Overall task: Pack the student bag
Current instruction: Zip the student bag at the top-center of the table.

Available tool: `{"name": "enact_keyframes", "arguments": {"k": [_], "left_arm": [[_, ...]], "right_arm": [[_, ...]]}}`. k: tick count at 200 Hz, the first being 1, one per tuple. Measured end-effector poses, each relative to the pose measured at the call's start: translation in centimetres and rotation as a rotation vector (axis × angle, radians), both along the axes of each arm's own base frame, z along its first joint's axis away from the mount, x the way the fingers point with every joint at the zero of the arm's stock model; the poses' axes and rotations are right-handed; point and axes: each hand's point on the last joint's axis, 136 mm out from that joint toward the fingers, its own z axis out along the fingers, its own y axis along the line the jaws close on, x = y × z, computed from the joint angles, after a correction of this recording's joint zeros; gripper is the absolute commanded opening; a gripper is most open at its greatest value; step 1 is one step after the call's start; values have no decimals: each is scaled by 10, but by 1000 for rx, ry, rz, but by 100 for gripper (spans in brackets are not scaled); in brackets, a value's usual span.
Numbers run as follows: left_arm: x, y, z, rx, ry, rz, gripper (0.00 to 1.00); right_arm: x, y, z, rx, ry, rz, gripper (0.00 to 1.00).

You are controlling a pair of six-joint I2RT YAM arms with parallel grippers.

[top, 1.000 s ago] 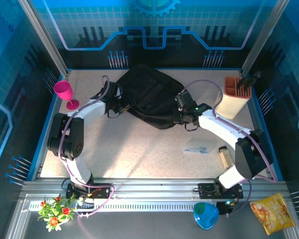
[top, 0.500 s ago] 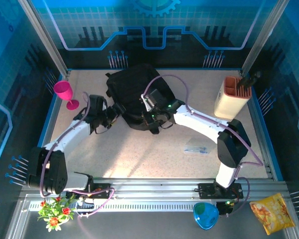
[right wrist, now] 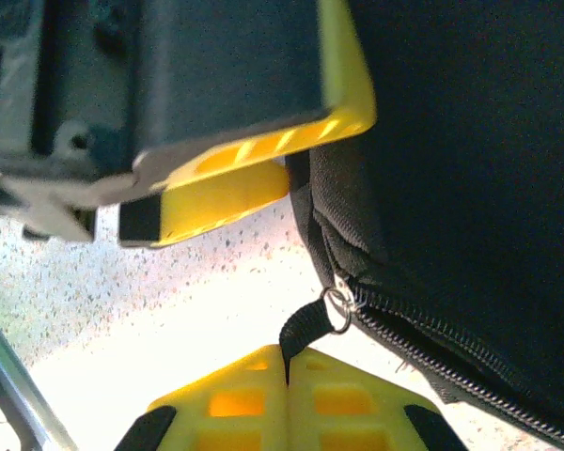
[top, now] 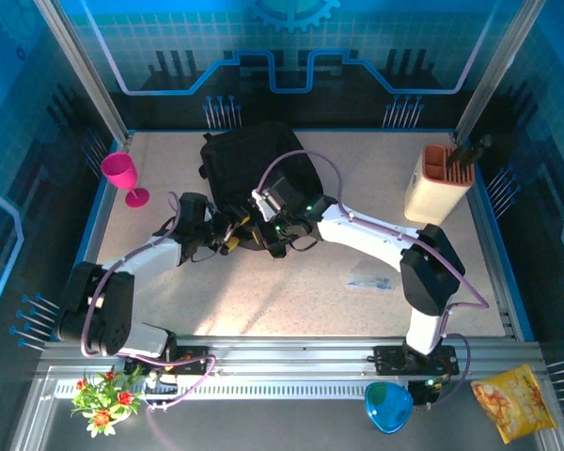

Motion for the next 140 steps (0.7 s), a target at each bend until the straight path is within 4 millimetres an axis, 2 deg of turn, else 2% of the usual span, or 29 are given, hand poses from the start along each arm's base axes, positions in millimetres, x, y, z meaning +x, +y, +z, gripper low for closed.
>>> {"name": "enact_keyframes", "arguments": {"k": [12, 41, 58, 78, 96, 140], "left_arm": [[2, -2, -7, -4, 17, -2, 64], [7, -4, -20, 1, 53, 1, 34], [10, -4, -26, 14, 60, -2, 23], [10, -6, -34, 22, 69, -11, 14], [9, -8, -40, 25, 78, -21, 9], [10, -6, -46, 48, 76, -29, 4]], "right_arm": [[-3, -1, -5, -3, 15, 2, 0], [-7, -8, -12, -11, 28, -16, 0], [-9, -17, -17, -21, 35, -45, 0], [-7, -37, -27, -32, 49, -109, 0], [-1, -63, -38, -42, 75, -197, 0], [23, -129, -54, -89, 116, -414, 0]]}}
